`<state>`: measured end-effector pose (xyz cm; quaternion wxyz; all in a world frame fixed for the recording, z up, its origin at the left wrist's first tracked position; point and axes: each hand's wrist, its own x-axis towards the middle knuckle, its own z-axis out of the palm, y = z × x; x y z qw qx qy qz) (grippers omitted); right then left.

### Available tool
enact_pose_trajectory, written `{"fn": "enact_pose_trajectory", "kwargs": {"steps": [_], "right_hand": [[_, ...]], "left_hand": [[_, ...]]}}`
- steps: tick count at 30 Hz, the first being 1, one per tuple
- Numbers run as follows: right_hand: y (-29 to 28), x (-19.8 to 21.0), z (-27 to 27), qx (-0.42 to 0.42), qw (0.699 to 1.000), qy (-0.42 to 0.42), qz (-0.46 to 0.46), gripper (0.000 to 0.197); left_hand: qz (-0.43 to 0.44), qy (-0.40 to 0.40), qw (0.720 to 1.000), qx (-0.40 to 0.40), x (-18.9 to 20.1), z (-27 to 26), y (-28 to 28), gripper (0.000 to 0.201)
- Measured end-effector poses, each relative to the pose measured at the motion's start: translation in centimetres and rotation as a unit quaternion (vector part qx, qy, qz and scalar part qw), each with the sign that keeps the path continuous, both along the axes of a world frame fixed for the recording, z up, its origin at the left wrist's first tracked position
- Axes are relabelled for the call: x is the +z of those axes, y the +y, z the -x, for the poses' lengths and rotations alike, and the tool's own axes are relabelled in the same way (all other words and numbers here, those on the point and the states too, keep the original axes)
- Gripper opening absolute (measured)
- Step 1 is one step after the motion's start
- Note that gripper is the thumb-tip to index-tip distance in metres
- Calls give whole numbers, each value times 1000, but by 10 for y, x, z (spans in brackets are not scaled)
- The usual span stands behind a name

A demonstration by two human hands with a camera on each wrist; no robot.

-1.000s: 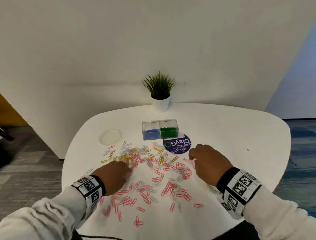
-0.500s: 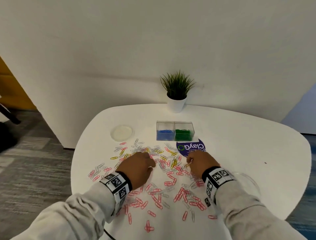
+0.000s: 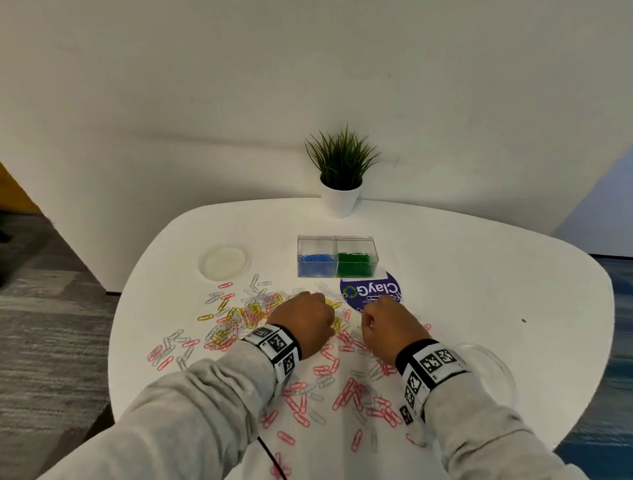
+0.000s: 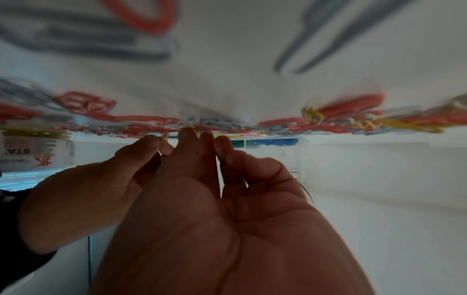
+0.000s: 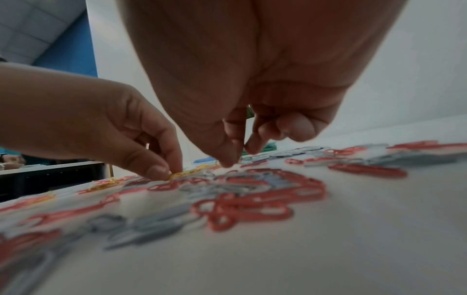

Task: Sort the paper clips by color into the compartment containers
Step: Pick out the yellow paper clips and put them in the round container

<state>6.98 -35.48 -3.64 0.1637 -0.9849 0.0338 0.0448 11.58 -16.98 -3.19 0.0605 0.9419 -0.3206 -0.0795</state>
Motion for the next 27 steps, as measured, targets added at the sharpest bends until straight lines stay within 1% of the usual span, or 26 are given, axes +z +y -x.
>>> {"fn": "enact_pose_trajectory", "kwargs": {"steps": [3, 6, 8, 11, 14, 17, 18, 20, 21, 23, 24, 26, 27], "right_hand": [[5, 11, -2, -20, 998, -27, -60, 2], [11, 19, -10, -15, 989, -9, -144, 20], [17, 21, -18, -16, 987, 10, -162, 16], [27, 19, -28, -2, 991, 52, -127, 14], [32, 16, -31, 30, 995, 68, -67, 6], [31, 13, -31, 30, 995, 87, -27, 13], [30, 13, -32, 27, 995, 90, -30, 11], [27, 12, -32, 29, 994, 99, -38, 7], [25, 12, -32, 27, 993, 103, -50, 5], [21, 15, -31, -2, 989, 90, -118, 6], [19, 18, -31, -27, 983, 79, -165, 9], [15, 24, -30, -79, 961, 69, -256, 6], [14, 27, -30, -89, 954, 70, -277, 6]], "left_hand": [[25, 3, 999, 23, -3, -3, 8, 24], [42, 9, 998, 39, -5, -7, 13, 21], [42, 7, 998, 42, -6, -7, 14, 20], [32, 2, 999, 38, -5, -3, 14, 18], [36, -14, 999, 39, -2, 0, 14, 18], [61, -21, 997, 50, 2, 2, 15, 16], [67, -17, 996, 52, 2, 2, 15, 18], [85, 1, 995, 52, 3, 3, 16, 31], [86, 7, 995, 50, 3, 3, 16, 36], [67, 8, 997, 44, 4, 3, 16, 35], [55, 11, 998, 42, 5, 4, 16, 32], [42, 16, 998, 34, 5, 5, 14, 30], [38, 14, 999, 29, 4, 6, 12, 29]]}}
